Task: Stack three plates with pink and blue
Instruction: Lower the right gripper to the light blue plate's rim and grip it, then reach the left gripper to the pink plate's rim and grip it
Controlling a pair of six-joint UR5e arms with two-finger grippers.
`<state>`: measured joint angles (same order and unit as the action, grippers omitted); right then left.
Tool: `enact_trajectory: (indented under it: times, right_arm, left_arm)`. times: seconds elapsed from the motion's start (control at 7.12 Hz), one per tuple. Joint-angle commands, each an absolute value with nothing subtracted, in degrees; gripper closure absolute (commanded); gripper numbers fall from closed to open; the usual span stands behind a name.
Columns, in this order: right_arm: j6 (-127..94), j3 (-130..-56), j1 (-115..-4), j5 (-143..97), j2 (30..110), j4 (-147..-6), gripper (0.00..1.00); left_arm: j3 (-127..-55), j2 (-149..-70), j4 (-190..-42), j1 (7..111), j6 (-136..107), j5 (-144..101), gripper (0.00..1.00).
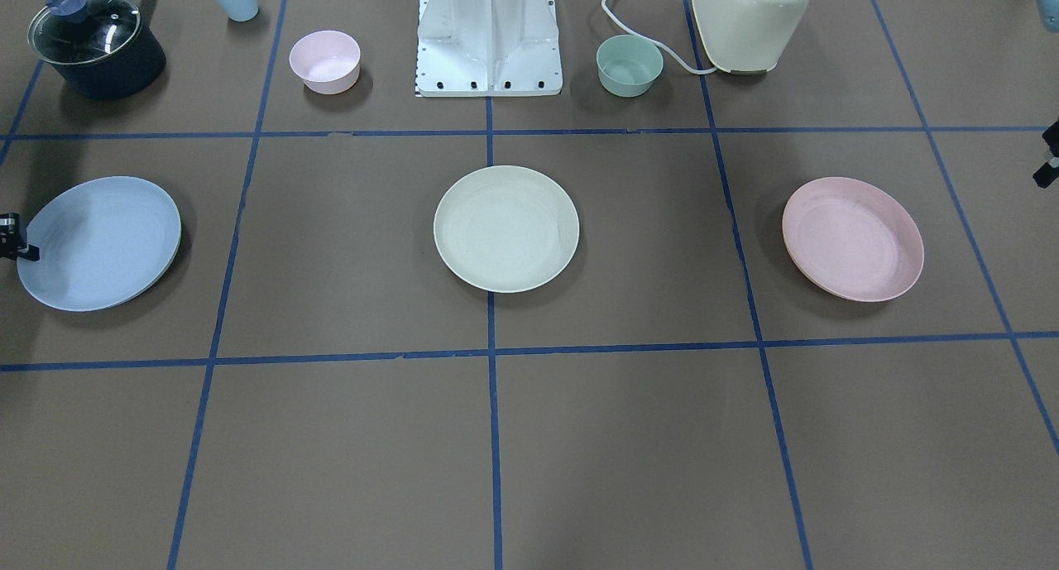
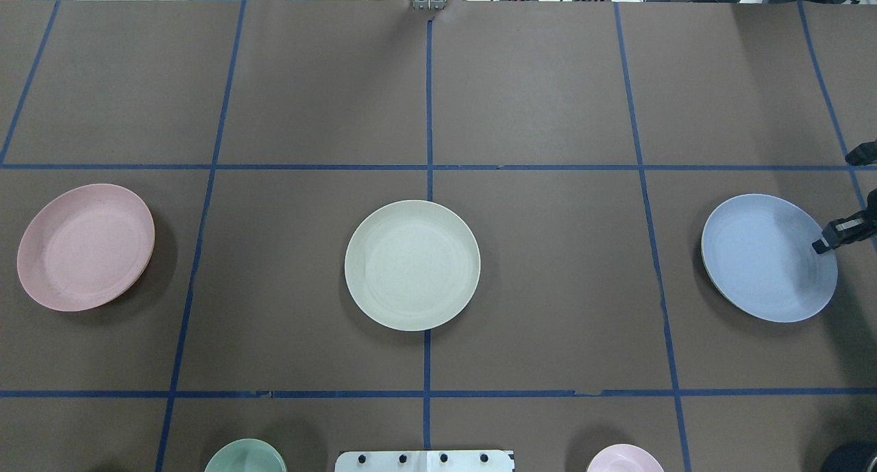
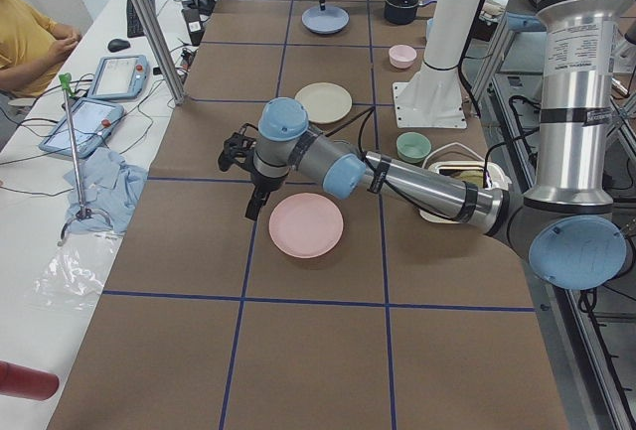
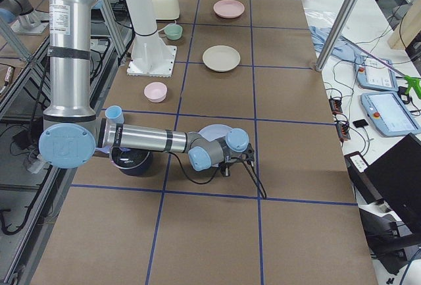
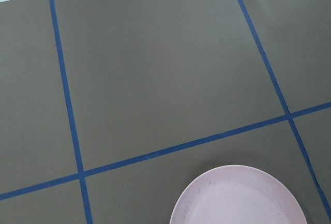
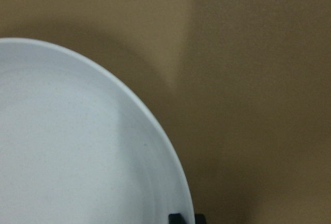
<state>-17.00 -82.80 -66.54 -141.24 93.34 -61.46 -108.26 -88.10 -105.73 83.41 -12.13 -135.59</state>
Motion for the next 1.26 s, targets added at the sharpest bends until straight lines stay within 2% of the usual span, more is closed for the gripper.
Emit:
enact_trajectory:
  times: [0.0,0.42,0.7,0.98,1.12]
  right_arm:
    - [-17.5,-84.3,-66.6,-141.9,93.4,-61.2,1.0]
    - [-27.3,-88.9,-67.1,-143.5,92.8,-61.2,1.0]
    - [-31.0,-90.6,-67.1,-143.5,92.4,-61.1,1.0]
    - [-35.2,-93.2,-67.1,-143.6,92.4,-61.2,1.0]
    - [-36.5,-93.4,-67.1,-143.5,92.4,-61.1,1.0]
  left_arm:
    - [-107.3,-87.3,-106.0,83.3,-12.1,-135.5,0.01]
    - [-100.6,-88.1,-107.5,77.4,-16.4,-135.6,0.01]
    - [-91.6,-88.3,-115.8,71.9,-17.6,-135.6,0.01]
    - [-87.5,-90.1,-119.3,69.3,-19.9,-136.7,0.01]
    - [-82.5,-90.1,-125.2,67.9,-20.3,-137.5,0.02]
